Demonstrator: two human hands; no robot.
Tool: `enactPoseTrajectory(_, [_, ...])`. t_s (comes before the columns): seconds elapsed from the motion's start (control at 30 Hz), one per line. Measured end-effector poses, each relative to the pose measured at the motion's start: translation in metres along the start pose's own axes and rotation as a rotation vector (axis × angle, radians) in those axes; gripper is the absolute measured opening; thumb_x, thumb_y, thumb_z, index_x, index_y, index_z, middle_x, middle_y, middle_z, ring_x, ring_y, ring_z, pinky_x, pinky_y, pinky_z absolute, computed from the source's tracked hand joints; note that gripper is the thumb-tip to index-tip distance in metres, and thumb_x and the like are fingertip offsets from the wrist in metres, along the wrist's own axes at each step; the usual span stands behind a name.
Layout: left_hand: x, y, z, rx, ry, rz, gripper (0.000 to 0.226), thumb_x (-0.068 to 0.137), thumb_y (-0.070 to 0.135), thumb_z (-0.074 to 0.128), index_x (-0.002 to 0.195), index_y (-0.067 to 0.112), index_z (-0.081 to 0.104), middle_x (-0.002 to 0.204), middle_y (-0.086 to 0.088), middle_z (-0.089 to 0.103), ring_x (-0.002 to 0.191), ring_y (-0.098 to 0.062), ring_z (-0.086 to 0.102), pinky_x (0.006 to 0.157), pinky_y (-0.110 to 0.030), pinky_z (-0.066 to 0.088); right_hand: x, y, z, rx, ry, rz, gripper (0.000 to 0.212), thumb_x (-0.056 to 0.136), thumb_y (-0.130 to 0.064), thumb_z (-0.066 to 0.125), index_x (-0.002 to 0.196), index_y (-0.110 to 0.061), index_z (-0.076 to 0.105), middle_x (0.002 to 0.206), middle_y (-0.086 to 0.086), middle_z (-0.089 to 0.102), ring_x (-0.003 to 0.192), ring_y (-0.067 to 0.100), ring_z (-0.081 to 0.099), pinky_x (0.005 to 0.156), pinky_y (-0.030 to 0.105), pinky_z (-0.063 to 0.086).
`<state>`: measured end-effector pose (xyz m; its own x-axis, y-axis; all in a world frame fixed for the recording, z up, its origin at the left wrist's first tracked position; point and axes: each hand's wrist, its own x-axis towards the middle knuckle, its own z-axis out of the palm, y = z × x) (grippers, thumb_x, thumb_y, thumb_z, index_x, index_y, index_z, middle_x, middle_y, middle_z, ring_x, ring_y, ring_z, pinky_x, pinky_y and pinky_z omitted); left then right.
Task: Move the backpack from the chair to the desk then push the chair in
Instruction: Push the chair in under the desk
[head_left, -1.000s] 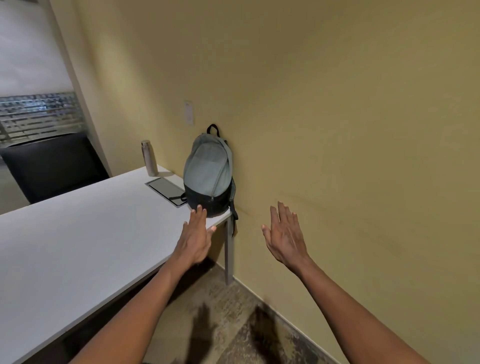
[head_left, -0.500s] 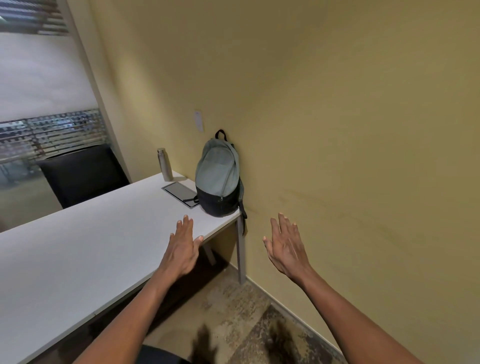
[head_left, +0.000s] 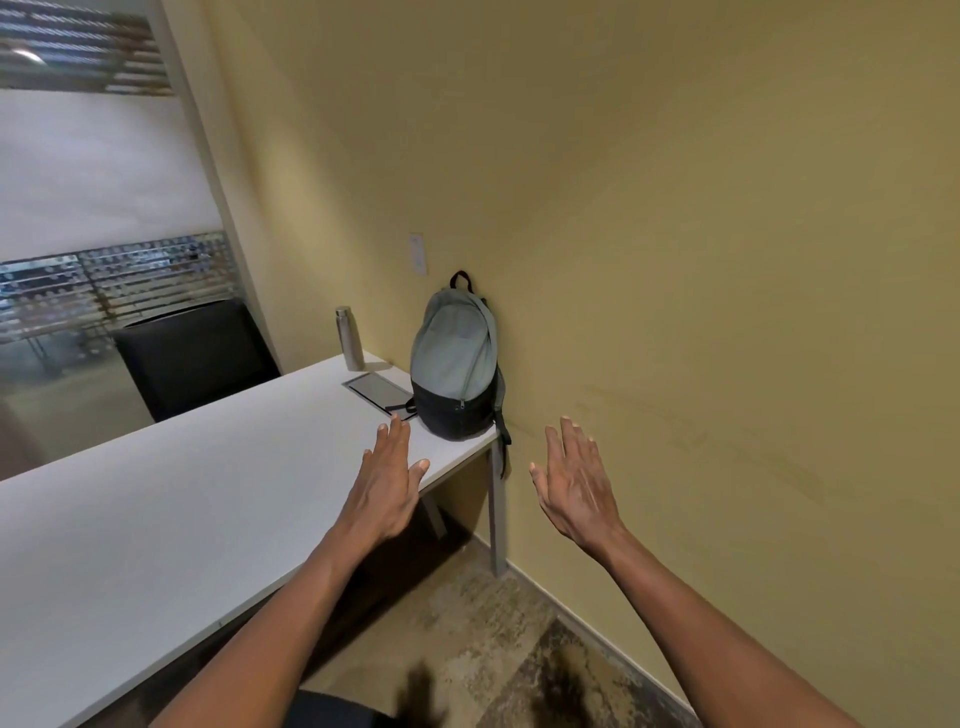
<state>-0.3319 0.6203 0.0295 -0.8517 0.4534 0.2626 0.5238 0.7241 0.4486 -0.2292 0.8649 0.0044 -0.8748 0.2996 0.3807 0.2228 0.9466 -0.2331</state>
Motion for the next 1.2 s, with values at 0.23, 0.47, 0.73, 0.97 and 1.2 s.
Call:
enactPoseTrajectory(0.23, [-0.032, -0.024, -0.013, 0.037, -0.025, 0.05, 0.063, 0.106, 0.033, 0.035, 0.159, 0.015, 0.005, 0.167, -0.002, -0.006, 0.152, -0.017, -0.008, 0.118, -0.034, -0.004, -0.03, -0.034, 0.003, -0.026, 0.01, 0.028, 0.062, 0.104, -0.039, 0.036, 0.153, -0.002, 0.029, 0.162, 0.025, 0.021, 0.151, 0.035, 0.02, 0.124, 0.045, 0.014])
enactPoseTrajectory(0.47, [-0.088, -0.055, -0.059, 0.02, -0.054, 0.151, 0.063, 0.106, 0.033, 0.035, 0.159, 0.015, 0.005, 0.167, -0.002, -0.007, 0.153, -0.017, -0.009, 0.121, -0.038, -0.002, -0.099, -0.101, -0.001, -0.071, 0.03, 0.068, 0.066, 0.102, -0.043, 0.025, 0.154, -0.001, 0.028, 0.162, 0.024, 0.02, 0.152, 0.034, 0.019, 0.123, 0.042, 0.009])
enactPoseTrajectory(0.73, [-0.175, -0.103, -0.124, -0.026, -0.085, 0.193, 0.063, 0.107, 0.031, 0.035, 0.159, 0.015, 0.002, 0.167, -0.002, -0.009, 0.153, -0.017, -0.01, 0.121, -0.038, -0.004, -0.185, -0.196, -0.025, -0.101, 0.035, 0.107, 0.067, 0.104, -0.043, 0.028, 0.156, -0.003, 0.017, 0.165, 0.021, 0.01, 0.154, 0.03, 0.01, 0.121, 0.037, -0.001])
enactPoseTrajectory(0.97, [-0.218, -0.118, -0.151, -0.019, -0.092, 0.218, 0.063, 0.107, 0.033, 0.033, 0.159, 0.014, 0.003, 0.167, -0.002, -0.009, 0.153, -0.017, -0.01, 0.119, -0.035, -0.006, -0.218, -0.234, -0.046, -0.118, 0.071, 0.116, 0.067, 0.103, -0.045, 0.026, 0.155, -0.002, 0.021, 0.164, 0.024, 0.014, 0.153, 0.033, 0.014, 0.122, 0.04, 0.003])
enactPoseTrajectory(1.2, [-0.234, -0.112, -0.168, -0.019, -0.035, 0.205, 0.063, 0.107, 0.032, 0.034, 0.159, 0.016, 0.003, 0.167, 0.0, -0.009, 0.152, -0.014, -0.01, 0.119, -0.034, -0.006, -0.225, -0.239, -0.061, -0.102, 0.062, 0.124, 0.069, 0.103, -0.046, 0.022, 0.155, -0.002, 0.019, 0.164, 0.023, 0.012, 0.153, 0.033, 0.011, 0.123, 0.042, 0.004])
